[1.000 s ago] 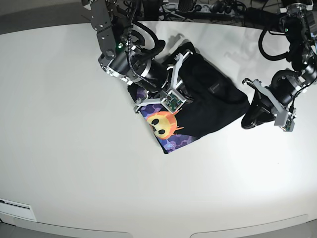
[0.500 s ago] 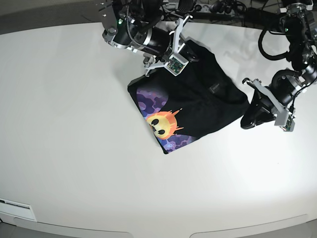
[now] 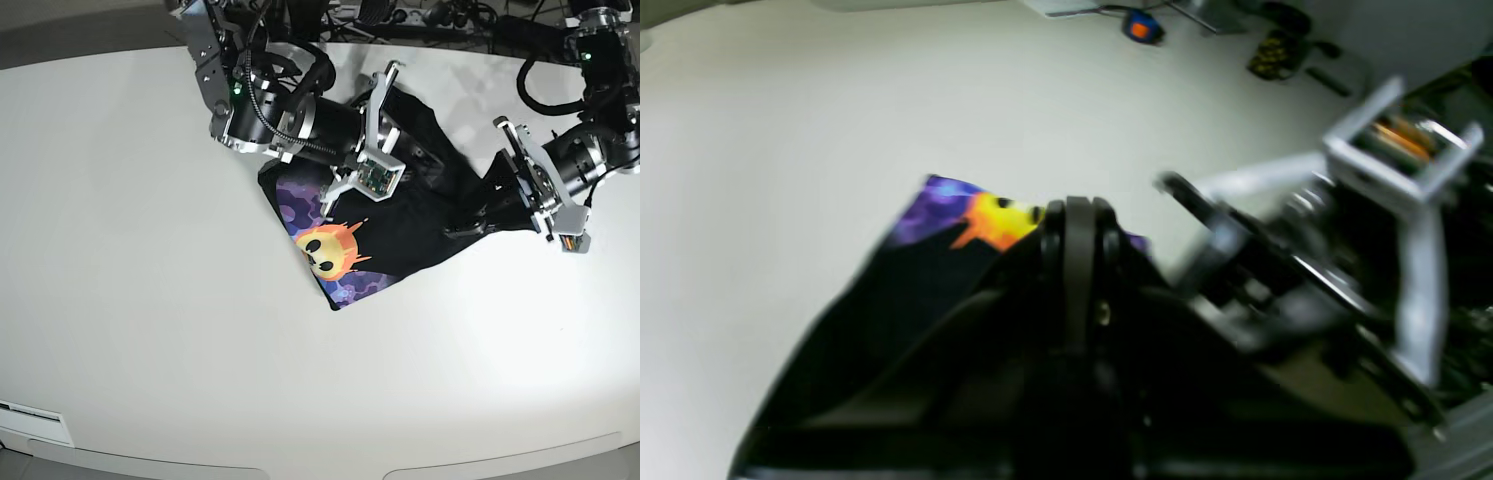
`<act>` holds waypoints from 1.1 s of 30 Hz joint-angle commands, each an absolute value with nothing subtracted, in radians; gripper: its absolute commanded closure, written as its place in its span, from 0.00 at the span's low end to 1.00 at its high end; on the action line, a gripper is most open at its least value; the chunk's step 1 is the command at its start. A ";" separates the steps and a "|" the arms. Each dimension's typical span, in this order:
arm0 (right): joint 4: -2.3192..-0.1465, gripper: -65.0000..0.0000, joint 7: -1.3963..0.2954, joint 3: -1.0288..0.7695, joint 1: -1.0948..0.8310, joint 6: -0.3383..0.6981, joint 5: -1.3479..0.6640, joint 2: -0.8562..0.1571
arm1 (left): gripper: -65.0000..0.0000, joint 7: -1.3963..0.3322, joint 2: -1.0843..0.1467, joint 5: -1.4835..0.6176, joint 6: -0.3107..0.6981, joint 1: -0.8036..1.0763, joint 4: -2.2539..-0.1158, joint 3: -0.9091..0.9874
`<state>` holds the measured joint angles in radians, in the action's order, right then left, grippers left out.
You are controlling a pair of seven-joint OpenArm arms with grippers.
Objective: Fold the T-shirt properly
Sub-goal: 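Flip the bundle with both grippers so the printed graphic faces up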
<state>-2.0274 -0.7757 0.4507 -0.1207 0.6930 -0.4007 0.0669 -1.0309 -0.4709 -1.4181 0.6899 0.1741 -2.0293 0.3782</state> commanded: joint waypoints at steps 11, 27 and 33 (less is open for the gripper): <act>-1.798 1.00 -0.607 0.403 0.168 0.611 -0.236 0.019 | 1.00 -0.986 -0.469 -1.222 0.698 0.166 -2.045 0.083; -1.211 1.00 -0.539 0.406 0.392 0.698 -0.277 -0.038 | 1.00 -0.825 -0.445 -0.708 0.680 0.173 -1.950 -0.091; -1.283 1.00 -0.611 0.405 0.240 0.698 -0.397 -0.177 | 1.00 -0.720 -0.523 -0.619 0.681 0.118 -1.685 -0.091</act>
